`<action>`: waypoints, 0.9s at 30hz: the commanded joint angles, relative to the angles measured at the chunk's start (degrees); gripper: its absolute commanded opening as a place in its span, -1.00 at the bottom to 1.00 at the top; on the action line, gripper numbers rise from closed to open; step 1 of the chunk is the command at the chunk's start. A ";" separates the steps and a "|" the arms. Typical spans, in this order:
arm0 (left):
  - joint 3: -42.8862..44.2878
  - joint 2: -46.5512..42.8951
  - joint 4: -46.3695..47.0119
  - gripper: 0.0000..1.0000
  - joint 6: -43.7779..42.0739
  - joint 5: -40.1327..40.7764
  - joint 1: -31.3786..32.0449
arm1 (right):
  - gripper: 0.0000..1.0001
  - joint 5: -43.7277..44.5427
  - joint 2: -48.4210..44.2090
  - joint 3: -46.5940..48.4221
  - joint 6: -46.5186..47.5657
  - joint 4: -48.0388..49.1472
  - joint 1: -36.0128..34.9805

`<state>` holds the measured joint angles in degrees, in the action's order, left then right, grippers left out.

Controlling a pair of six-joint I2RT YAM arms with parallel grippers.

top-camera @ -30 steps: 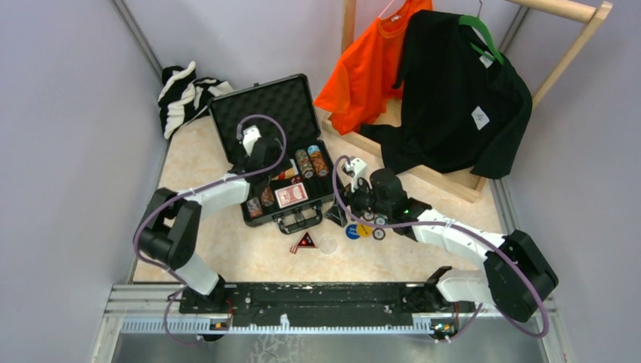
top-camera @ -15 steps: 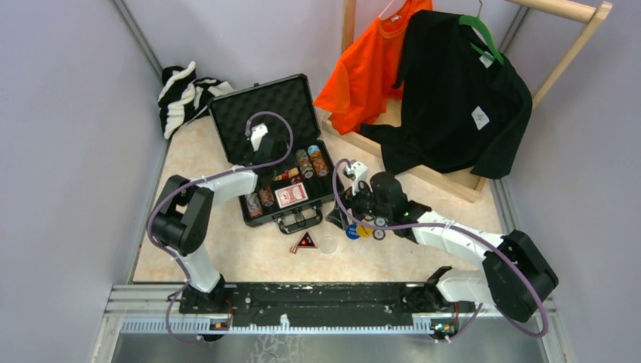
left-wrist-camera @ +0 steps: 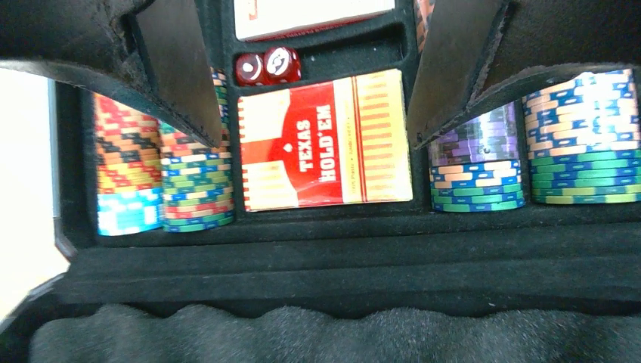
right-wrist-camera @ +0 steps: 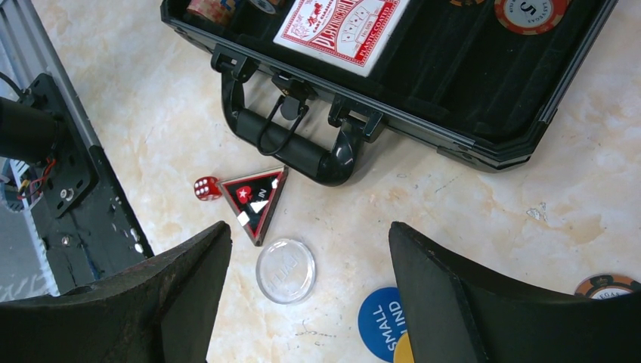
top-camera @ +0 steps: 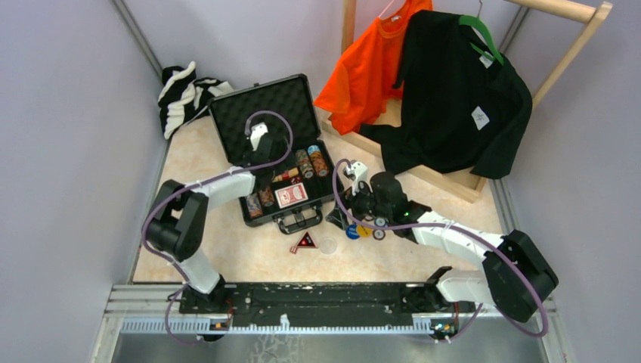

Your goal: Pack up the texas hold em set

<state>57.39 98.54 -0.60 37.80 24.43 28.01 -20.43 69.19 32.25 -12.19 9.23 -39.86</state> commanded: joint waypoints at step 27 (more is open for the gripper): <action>-0.53 -0.85 2.79 0.73 1.58 -8.24 -0.34 | 0.49 7.50 -3.43 -0.87 -2.21 -0.05 -0.05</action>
<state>58.81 101.80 4.56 40.32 17.87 27.86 -17.54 68.25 30.37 -14.13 8.84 -39.86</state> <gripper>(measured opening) 0.856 0.751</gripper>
